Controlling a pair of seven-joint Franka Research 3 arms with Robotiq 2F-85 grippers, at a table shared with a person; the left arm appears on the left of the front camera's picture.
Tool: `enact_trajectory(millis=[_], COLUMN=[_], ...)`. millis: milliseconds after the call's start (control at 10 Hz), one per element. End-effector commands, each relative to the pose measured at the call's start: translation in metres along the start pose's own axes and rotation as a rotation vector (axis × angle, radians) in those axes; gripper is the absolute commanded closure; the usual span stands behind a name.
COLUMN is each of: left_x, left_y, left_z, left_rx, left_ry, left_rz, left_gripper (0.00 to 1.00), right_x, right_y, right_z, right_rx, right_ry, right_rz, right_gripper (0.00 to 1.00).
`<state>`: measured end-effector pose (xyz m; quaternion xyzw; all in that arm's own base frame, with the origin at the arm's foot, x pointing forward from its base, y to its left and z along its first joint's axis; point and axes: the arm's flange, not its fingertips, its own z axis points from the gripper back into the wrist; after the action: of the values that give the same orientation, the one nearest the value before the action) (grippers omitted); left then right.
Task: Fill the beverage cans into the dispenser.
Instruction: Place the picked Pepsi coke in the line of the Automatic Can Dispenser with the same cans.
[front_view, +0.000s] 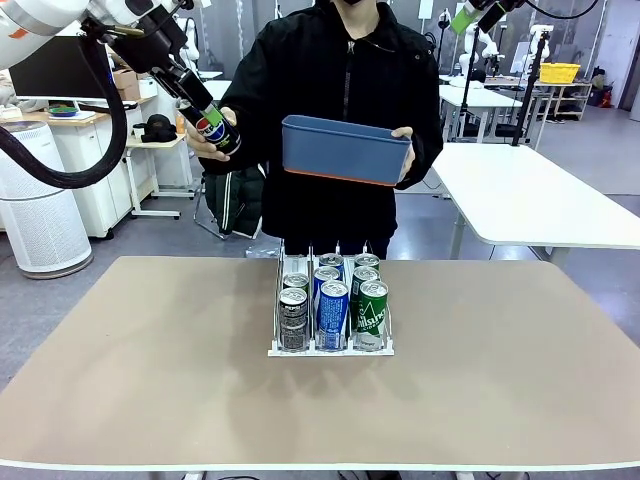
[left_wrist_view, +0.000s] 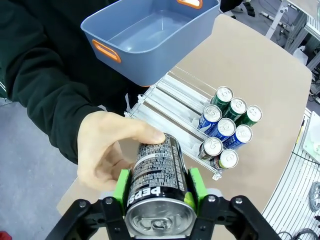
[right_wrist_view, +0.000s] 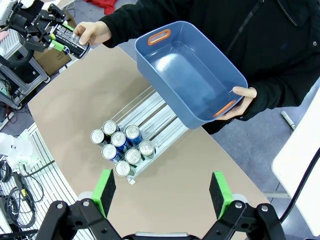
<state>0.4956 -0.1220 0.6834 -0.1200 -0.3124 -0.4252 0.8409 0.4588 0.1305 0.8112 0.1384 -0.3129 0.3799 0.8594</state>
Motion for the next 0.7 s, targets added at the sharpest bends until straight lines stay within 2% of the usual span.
enact_trajectory(millis=[0,600], left_x=[-0.0017,-0.0017], left_y=[0.0019,0.0019], left_z=[0.0008,0.0008], left_rx=[-0.002,-0.002], left_ry=[0.0,0.0], left_rz=[-0.014,-0.014], left_gripper=[1.0,1.0], right_x=[-0.0021,-0.0021], right_y=[0.0007,0.0007], right_z=[-0.0002,-0.0002], right_rx=[0.002,0.002], right_ry=[0.004,0.004], right_rz=[-0.002,-0.002], right_gripper=[0.0,0.0])
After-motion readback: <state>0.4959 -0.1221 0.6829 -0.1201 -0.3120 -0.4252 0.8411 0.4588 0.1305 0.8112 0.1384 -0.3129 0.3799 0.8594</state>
